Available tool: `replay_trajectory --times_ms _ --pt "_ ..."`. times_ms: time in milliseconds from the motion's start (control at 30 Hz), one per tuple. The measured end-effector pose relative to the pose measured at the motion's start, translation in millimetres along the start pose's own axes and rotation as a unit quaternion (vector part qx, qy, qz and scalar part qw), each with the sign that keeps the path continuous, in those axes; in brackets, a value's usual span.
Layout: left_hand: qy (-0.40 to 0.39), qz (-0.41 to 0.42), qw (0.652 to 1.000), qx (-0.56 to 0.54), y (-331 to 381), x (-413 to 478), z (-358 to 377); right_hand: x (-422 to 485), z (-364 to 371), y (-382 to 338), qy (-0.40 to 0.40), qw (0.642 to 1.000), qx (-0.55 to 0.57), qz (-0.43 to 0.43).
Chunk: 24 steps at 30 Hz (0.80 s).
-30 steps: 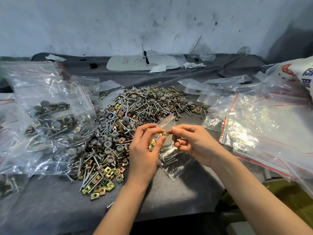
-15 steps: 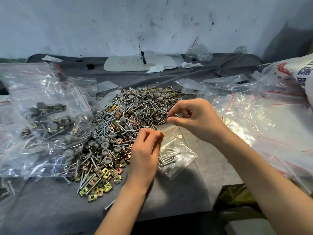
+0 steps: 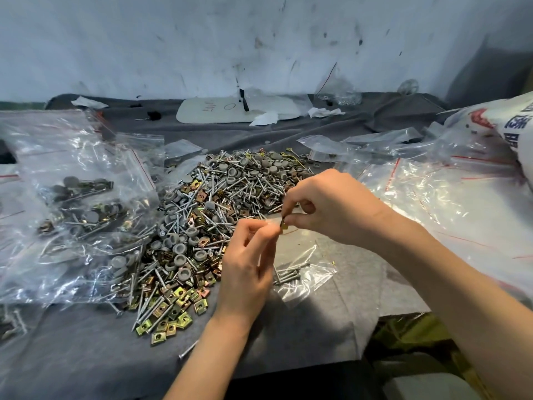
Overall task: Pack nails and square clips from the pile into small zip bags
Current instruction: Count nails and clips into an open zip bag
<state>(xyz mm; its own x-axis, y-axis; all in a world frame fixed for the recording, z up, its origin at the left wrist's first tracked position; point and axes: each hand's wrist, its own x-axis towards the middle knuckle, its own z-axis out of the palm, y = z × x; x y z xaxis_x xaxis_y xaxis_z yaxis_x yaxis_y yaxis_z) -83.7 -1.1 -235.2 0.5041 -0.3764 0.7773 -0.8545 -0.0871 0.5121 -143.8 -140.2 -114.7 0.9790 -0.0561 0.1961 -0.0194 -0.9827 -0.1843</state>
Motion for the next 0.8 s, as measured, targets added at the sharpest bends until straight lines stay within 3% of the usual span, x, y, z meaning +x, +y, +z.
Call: replay_trajectory --times_ms 200,400,600,800 --pt "0.015 0.000 1.000 -0.012 1.7 2.3 1.3 -0.8 -7.8 -1.6 0.011 0.974 0.223 0.035" --pt "0.030 -0.009 0.999 -0.023 1.8 2.3 1.0 4.7 -10.9 1.1 0.009 0.980 0.196 0.019" --pt "0.043 -0.008 0.998 -0.035 1.7 3.1 0.9 3.6 -11.0 -4.8 0.087 0.958 0.264 -0.069" --pt "0.033 -0.003 0.998 -0.054 4.8 3.3 -0.6 4.1 0.7 -16.3 0.005 0.952 0.271 -0.143"
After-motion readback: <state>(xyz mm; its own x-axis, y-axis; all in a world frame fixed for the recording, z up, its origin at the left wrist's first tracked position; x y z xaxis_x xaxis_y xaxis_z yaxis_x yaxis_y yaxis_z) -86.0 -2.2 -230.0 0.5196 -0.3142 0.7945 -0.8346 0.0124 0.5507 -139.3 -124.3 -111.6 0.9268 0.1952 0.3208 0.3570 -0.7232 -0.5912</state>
